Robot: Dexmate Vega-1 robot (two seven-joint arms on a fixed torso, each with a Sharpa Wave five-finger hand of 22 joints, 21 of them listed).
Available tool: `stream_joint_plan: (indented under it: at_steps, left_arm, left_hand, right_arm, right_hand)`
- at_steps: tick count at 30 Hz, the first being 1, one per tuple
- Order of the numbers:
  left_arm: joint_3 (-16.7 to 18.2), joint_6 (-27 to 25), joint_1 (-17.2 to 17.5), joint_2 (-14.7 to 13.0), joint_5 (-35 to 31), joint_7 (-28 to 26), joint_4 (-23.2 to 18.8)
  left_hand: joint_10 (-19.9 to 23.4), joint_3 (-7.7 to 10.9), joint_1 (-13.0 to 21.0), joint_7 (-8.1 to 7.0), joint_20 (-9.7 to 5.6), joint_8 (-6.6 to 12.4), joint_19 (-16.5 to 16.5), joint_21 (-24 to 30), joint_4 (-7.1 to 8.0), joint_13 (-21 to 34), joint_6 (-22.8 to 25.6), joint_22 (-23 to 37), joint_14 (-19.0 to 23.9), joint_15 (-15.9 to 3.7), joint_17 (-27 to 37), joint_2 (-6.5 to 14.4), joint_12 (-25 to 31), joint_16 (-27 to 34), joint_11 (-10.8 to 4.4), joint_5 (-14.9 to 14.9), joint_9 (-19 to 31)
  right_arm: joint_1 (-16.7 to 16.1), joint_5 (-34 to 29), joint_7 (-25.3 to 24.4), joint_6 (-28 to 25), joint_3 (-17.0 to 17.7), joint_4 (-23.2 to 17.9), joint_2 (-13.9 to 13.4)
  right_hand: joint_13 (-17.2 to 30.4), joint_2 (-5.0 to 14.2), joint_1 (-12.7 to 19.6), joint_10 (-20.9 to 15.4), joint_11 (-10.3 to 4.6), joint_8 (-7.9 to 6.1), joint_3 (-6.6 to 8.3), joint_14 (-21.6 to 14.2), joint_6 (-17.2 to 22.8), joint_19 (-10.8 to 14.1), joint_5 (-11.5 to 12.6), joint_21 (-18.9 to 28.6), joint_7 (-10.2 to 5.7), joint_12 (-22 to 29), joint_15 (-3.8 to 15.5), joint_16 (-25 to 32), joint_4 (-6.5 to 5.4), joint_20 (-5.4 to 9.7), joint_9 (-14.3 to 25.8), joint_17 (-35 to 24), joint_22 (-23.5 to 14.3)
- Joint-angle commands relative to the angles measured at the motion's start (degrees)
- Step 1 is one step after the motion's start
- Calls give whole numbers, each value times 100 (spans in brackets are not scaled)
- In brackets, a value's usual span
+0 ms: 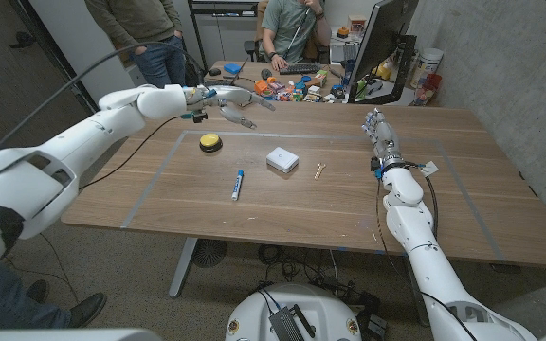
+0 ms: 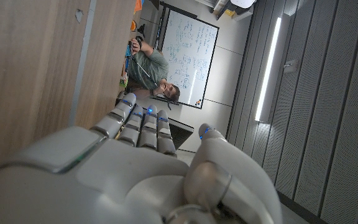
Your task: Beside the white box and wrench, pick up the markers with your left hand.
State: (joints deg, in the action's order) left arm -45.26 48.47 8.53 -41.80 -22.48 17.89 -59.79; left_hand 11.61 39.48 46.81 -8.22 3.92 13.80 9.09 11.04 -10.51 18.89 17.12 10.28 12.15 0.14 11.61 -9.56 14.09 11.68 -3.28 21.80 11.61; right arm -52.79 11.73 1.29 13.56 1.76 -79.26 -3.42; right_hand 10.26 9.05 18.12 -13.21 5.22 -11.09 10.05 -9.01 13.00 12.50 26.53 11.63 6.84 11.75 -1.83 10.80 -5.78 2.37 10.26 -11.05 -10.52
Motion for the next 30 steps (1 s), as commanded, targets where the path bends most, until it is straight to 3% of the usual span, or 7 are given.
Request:
stream_joint_plan:
  at_steps: [1, 7, 11, 18, 23, 30]
  left_arm:
    - [-929, 1186, -1643, 601, -703, 382, 1569]
    - [-1303, 1632, -2190, 814, -1341, 290, 1852]
    - [-1553, 1968, -2548, 996, -1580, 374, 2046]
    - [-1875, 2545, -3005, 1269, -1660, 474, 2406]
    - [-1910, 2672, -2958, 1050, -1202, 868, 2080]
    - [-1933, 2531, -2677, 507, -837, 1362, 1212]
  left_hand:
    - [-23, 57, 289, -37, -43, 55, 22, 41, -7, 81, 191, 10, 10, -75, 19, 82, 70, 30, -74, -36, 14]
    - [-95, 131, 629, 48, -85, -2, 14, 44, -5, 158, 113, 10, -32, -68, 23, 159, 80, 18, -64, -67, 14]
    - [-258, 124, 815, 118, -88, -109, -20, 35, 9, 221, -125, 8, -174, -17, 24, 113, 47, -26, 21, -110, 18]
    - [-364, 65, 888, 90, -111, -132, -59, 26, 38, 273, -189, 6, -264, -2, 27, 34, 31, -39, 33, -153, 28]
    - [-391, -22, 849, 67, -159, -102, -102, 17, 74, 308, -112, 7, -278, -15, 32, -38, 38, -26, -2, -176, 33]
    - [-371, -90, 802, 106, -187, -87, -124, 19, 109, 340, -58, 10, -280, -12, 40, -45, 60, -10, -15, -183, 35]
  right_arm:
    - [12, -3, -157, 79, 82, -32, 63]
    - [81, -31, -259, 198, 119, 26, 106]
    - [117, -80, -377, 273, 135, 73, 150]
    - [171, -91, -559, 391, 151, 154, 285]
    - [201, -188, -724, 444, 139, 124, 336]
    - [182, -460, -999, 358, 118, -91, 282]
  right_hand:
    - [33, -14, -38, 41, -20, 19, -39, -20, 9, -40, 31, -11, -16, 8, -35, 24, -14, -29, 23, -17, -22]
    - [33, -18, -56, 57, -19, 23, -51, -1, -4, -71, 32, -19, -18, 3, -44, 18, -21, -36, 24, -17, -22]
    - [34, -21, -71, 75, -5, 25, -60, 16, -12, -85, 32, -21, -12, -3, -52, 13, -26, -38, 24, -17, -23]
    - [34, -23, -89, 106, 2, 39, -73, 72, -54, -136, 35, -33, -16, -12, -54, -5, -30, -47, 25, -15, -23]
    - [35, -23, -105, 150, 15, 50, -85, 100, -96, -166, 37, -37, -7, -25, -78, -10, -33, -53, 25, -14, -24]
    - [35, -22, -120, 157, 16, 49, -95, 114, -109, -185, 39, -36, -4, -23, -87, -10, -36, -59, 26, -13, -24]
